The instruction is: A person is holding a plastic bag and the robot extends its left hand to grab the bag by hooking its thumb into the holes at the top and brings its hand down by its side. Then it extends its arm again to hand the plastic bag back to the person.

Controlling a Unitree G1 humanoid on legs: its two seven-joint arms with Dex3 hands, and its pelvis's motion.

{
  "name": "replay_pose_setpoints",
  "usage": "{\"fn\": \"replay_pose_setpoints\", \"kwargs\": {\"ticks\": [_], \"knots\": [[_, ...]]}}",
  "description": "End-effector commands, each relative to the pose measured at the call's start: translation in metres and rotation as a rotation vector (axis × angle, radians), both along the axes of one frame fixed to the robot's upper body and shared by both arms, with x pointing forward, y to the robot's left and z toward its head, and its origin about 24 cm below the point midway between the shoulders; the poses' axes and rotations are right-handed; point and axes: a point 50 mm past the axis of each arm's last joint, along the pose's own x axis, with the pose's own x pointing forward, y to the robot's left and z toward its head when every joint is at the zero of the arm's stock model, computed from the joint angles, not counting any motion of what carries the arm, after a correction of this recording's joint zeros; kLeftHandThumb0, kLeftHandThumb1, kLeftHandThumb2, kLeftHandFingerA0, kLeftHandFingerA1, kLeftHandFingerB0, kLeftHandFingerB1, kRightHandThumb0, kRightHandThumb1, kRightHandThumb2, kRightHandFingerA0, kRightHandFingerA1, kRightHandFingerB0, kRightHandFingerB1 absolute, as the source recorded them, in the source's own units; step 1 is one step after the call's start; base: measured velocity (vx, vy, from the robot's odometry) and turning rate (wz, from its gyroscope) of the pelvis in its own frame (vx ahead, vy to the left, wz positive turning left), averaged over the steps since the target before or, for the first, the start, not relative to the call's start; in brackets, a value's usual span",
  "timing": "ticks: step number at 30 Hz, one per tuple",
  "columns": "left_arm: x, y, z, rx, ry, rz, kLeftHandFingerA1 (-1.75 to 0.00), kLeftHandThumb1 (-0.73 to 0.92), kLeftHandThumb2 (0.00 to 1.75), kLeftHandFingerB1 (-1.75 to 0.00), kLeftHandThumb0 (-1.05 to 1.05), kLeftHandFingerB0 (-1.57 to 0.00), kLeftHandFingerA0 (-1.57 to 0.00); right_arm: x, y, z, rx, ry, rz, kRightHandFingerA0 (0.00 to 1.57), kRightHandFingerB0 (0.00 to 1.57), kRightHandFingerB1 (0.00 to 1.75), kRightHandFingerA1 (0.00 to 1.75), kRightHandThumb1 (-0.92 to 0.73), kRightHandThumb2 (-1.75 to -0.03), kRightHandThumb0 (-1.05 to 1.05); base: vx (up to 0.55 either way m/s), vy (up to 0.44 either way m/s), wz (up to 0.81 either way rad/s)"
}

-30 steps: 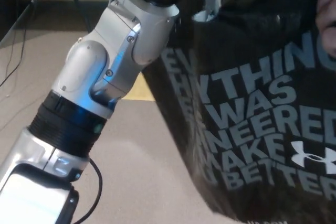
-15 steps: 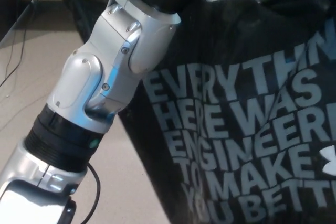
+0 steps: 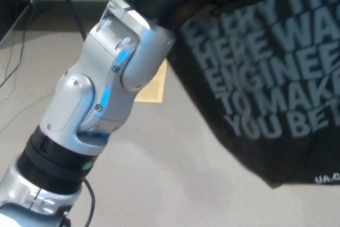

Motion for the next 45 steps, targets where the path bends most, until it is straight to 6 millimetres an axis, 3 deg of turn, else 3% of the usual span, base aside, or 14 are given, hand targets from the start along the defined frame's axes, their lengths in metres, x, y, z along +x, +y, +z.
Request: {"fn": "replay_pose_setpoints", "kwargs": {"ticks": [1, 8, 9, 12, 14, 17, 18, 20, 21, 23, 31, 32, 34, 45], "knots": [[0.020, 0.025, -0.022, 0.122, 0.420, 0.176, 0.00, 0.41, 0.83, -0.04, -0.72, 0.00, 0.00, 0.000, -0.008, 0.002, -0.017, 0.022, -0.007, 0.88, 0.73, 0.50, 0.62, -0.63, -0.59, -0.23, 0.00, 0.000, 0.00], [0.021, 0.028, -0.023, 0.116, 0.428, 0.176, 0.00, 0.40, 0.83, -0.05, -0.70, 0.00, 0.00, 0.002, -0.008, 0.003, -0.022, 0.016, -0.003, 0.86, 0.70, 0.65, 0.75, -0.53, -0.85, -0.31, 0.00, 0.000, 0.00], [0.021, 0.029, -0.022, 0.117, 0.429, 0.177, 0.00, 0.40, 0.83, -0.04, -0.71, 0.00, 0.00, 0.002, -0.007, 0.003, -0.022, 0.015, -0.003, 0.91, 0.73, 0.49, 0.62, -0.62, -0.59, -0.28, 0.00, 0.000, 0.00], [0.020, 0.031, -0.022, 0.114, 0.432, 0.175, 0.00, 0.41, 0.83, -0.01, -0.71, 0.00, 0.00, 0.003, -0.007, 0.003, -0.013, 0.011, -0.005, 0.90, 0.73, 0.49, 0.61, -0.62, -0.58, -0.27, 0.00, 0.000, 0.00], [0.019, 0.035, -0.024, 0.099, 0.439, 0.169, 0.00, 0.41, 0.82, -0.02, -0.72, 0.00, 0.00, 0.004, -0.007, 0.004, -0.018, 0.010, 0.001, 0.86, 0.71, 0.66, 0.74, -0.53, -0.86, -0.31, 0.00, 0.000, 0.00], [0.014, 0.048, -0.032, 0.079, 0.421, 0.194, -0.01, 0.42, 0.83, -0.03, -0.75, 0.00, 0.00, 0.004, -0.006, 0.004, -0.020, 0.011, 0.009, 0.97, 0.75, 0.50, 0.69, -0.63, -0.59, -0.26, 0.00, 0.000, 0.00], [0.009, 0.056, -0.038, 0.057, 0.416, 0.193, -0.12, 0.48, 0.55, -0.11, -0.82, 0.00, 0.00, 0.003, -0.005, 0.004, -0.022, 0.010, 0.013, 0.93, 0.75, 0.50, 0.61, -0.63, -0.59, -0.27, 0.00, 0.000, 0.00], [0.005, 0.063, -0.044, 0.043, 0.408, 0.177, -0.13, 0.37, 0.72, -0.05, -0.78, 0.00, 0.00, 0.004, -0.006, 0.004, -0.023, 0.009, 0.016, 0.86, 0.70, 0.66, 0.75, -0.52, -0.87, -0.30, 0.00, 0.000, 0.00], [-0.003, 0.077, -0.058, -0.013, 0.427, 0.106, -0.26, 0.46, 0.58, -0.19, -0.75, 0.00, 0.00, 0.003, -0.006, 0.004, -0.025, 0.013, 0.011, 0.92, 0.72, 0.49, 0.63, -0.62, -0.59, -0.28, 0.00, 0.000, 0.00], [-0.014, 0.095, -0.079, -0.055, 0.444, 0.055, -0.27, 0.38, 0.79, -0.18, -0.62, 0.00, -0.01, 0.002, -0.009, 0.004, -0.018, 0.011, -0.004, 0.83, 0.70, 0.48, 0.56, -0.63, -0.59, -0.24, 0.00, 0.000, 0.00], [-0.055, 0.152, -0.166, -0.239, 0.583, 0.045, -0.32, 0.46, 0.54, -0.27, -0.55, -0.11, -0.13, 0.002, -0.005, 0.003, 0.033, -0.021, -0.053, 0.72, 0.56, 0.43, 0.51, -0.64, -0.58, -0.20, 0.00, 0.000, 0.00], [-0.064, 0.164, -0.187, -0.279, 0.654, 0.077, -0.50, 0.25, 0.83, -0.48, -0.30, 0.00, 0.00, 0.000, -0.004, 0.001, 0.039, -0.021, -0.052, 0.72, 0.54, 0.42, 0.52, -0.64, -0.58, -0.20, 0.00, 0.000, 0.00], [-0.077, 0.179, -0.215, -0.315, 0.733, 0.139, -0.49, 0.28, 0.84, -0.48, -0.29, 0.00, 0.00, 0.000, -0.003, 0.000, 0.037, -0.014, -0.055, 0.71, 0.51, 0.41, 0.51, -0.64, -0.58, -0.21, 0.00, 0.000, 0.00], [-0.122, 0.231, -0.304, -0.500, 1.026, 0.303, -0.49, 0.34, 0.84, -0.48, -0.16, 0.00, 0.00, 0.002, -0.002, -0.002, 0.029, -0.005, -0.063, 0.72, 0.49, 0.40, 0.50, -0.63, -0.59, -0.21, 0.00, 0.000, 0.00]]}}
